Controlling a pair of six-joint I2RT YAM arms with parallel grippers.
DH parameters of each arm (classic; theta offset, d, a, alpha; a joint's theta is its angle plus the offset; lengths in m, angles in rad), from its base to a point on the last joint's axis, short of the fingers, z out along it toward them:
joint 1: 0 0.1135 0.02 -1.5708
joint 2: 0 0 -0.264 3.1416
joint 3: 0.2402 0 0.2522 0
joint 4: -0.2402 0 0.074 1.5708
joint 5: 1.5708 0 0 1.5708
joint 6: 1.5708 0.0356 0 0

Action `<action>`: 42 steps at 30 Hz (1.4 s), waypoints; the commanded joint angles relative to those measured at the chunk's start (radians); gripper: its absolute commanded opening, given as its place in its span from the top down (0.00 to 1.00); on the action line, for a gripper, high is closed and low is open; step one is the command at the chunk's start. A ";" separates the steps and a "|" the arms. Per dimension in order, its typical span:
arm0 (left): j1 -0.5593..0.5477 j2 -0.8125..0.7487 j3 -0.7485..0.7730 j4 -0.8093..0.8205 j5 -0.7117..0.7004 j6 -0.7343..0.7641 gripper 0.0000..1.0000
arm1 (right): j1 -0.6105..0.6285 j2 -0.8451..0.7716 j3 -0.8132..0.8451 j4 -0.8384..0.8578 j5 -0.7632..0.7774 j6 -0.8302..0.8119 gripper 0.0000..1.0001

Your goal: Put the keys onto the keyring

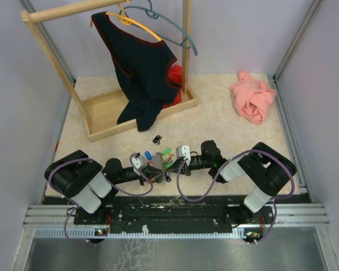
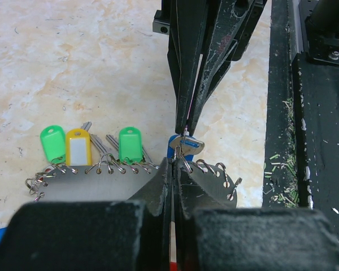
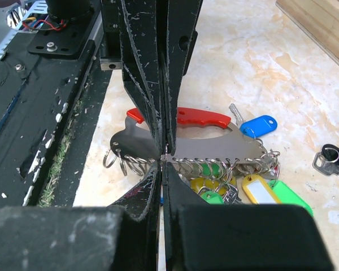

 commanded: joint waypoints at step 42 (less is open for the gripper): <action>0.004 -0.011 -0.025 0.272 0.034 -0.005 0.99 | -0.004 0.061 0.041 0.044 0.004 0.029 1.00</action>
